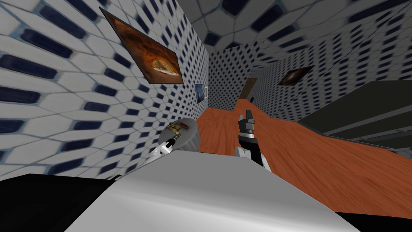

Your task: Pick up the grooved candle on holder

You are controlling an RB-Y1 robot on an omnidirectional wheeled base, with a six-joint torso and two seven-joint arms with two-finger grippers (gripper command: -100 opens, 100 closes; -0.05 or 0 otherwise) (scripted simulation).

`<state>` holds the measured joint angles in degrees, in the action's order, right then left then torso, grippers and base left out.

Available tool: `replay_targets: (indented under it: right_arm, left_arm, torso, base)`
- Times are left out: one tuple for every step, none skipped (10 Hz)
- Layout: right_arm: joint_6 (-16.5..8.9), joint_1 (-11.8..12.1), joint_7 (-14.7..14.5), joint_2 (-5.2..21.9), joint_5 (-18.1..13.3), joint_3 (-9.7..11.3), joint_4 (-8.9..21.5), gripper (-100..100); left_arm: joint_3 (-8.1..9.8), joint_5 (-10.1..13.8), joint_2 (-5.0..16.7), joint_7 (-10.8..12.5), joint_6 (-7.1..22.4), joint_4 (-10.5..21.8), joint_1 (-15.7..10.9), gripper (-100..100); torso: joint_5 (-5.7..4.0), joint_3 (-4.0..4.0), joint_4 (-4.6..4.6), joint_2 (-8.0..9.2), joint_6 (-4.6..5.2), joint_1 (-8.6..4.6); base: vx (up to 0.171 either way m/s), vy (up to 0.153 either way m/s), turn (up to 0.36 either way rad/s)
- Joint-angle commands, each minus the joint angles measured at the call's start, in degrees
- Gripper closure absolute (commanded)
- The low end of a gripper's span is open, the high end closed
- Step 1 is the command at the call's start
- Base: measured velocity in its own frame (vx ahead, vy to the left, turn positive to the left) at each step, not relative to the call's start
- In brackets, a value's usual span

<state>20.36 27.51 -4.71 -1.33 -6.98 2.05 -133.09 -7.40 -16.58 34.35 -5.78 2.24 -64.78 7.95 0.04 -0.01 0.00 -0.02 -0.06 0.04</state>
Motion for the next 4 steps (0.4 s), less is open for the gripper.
replay_targets:
  right_arm:
    - [0.0,0.0,0.0,0.0,0.0,0.0,0.0,0]
    - [0.0,0.0,0.0,0.0,0.0,0.0,0.0,0]
    - [0.0,-0.01,0.0,0.0,0.0,0.0,0.0,0]
    - [0.0,0.0,0.0,0.0,0.0,0.0,0.0,0]
  left_arm:
    - [-0.7,0.71,1.3,0.85,0.88,-1.73,0.75,100]
    - [-1.11,1.1,2.1,1.34,1.44,-2.92,1.32,100]
    - [-0.78,0.78,1.51,0.9,0.98,-2.18,0.95,100]
    - [-0.82,0.82,1.57,1.01,1.08,-2.27,1.03,0]
  torso:
    - [0.0,0.0,0.0,0.0,0.0,0.0]
    - [-0.02,0.06,0.01,0.12,-0.03,-0.07]
    - [-0.03,0.11,0.02,0.22,-0.04,-0.14]
    - [-0.03,0.08,0.03,0.15,-0.02,-0.09]
  base:
    - [-0.034,-0.019,0.01]
    - [-0.058,-0.037,0.011]
    - [-0.027,-0.018,0.008]
    - [-0.005,-0.003,0.001]
